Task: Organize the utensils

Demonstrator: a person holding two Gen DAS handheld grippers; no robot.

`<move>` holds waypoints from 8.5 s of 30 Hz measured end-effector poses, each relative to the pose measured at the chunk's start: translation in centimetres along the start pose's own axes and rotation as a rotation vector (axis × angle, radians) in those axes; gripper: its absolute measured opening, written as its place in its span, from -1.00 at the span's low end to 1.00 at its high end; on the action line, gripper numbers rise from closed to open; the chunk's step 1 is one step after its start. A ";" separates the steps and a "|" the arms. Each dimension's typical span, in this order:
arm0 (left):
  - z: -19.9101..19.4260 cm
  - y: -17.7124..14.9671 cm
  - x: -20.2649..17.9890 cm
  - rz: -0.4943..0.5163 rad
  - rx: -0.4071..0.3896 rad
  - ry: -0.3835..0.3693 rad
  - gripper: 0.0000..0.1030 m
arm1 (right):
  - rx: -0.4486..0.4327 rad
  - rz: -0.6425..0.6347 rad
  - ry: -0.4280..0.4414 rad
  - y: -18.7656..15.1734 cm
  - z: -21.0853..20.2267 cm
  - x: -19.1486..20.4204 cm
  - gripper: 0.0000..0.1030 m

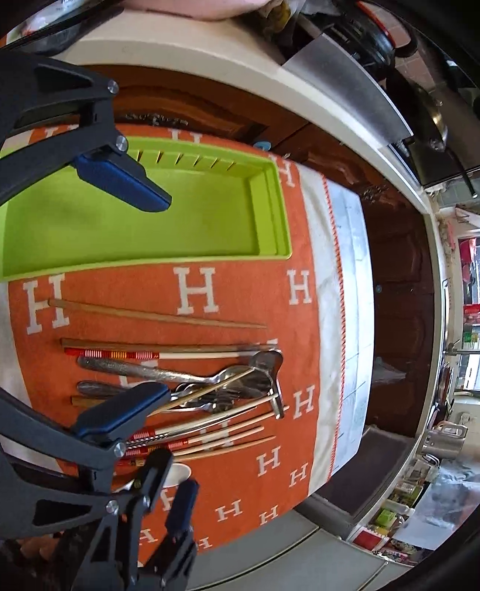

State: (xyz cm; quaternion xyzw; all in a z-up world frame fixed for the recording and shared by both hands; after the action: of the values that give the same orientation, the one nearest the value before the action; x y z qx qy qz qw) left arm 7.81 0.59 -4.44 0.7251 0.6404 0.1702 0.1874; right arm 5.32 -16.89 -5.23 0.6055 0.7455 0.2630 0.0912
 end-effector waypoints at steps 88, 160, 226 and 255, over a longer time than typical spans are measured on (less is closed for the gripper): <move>12.9 4.2 -18.4 0.091 0.436 -0.324 -0.81 | -0.038 0.462 0.258 -3.6 -0.7 -14.8 -0.88; 0.6 -2.4 11.5 -0.283 0.180 -0.076 -0.92 | 0.167 0.218 0.456 5.3 10.7 12.4 -0.87; 8.2 1.4 -2.8 0.053 0.310 -0.076 -0.76 | 0.032 0.294 0.252 -0.9 2.1 -8.0 -0.83; 6.7 -0.8 -3.3 -0.021 0.287 -0.118 -0.92 | 0.048 0.317 0.254 -1.0 2.9 -9.5 -0.83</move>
State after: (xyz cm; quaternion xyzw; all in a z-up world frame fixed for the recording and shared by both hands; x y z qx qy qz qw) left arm 9.98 -2.97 -10.73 0.7463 0.6538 0.0321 0.1210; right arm 8.11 -25.27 -9.93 0.6793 0.6524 0.3304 -0.0607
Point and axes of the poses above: each gripper's, at about its wrist camera, not at the fingertips, and z roughly the way its jaws point, x to its left, y to its top, the point moved 3 cm from there along z, roughly the way its jaws point, and after that the axes turned 1 degree about -z, right-handed, at the moved point
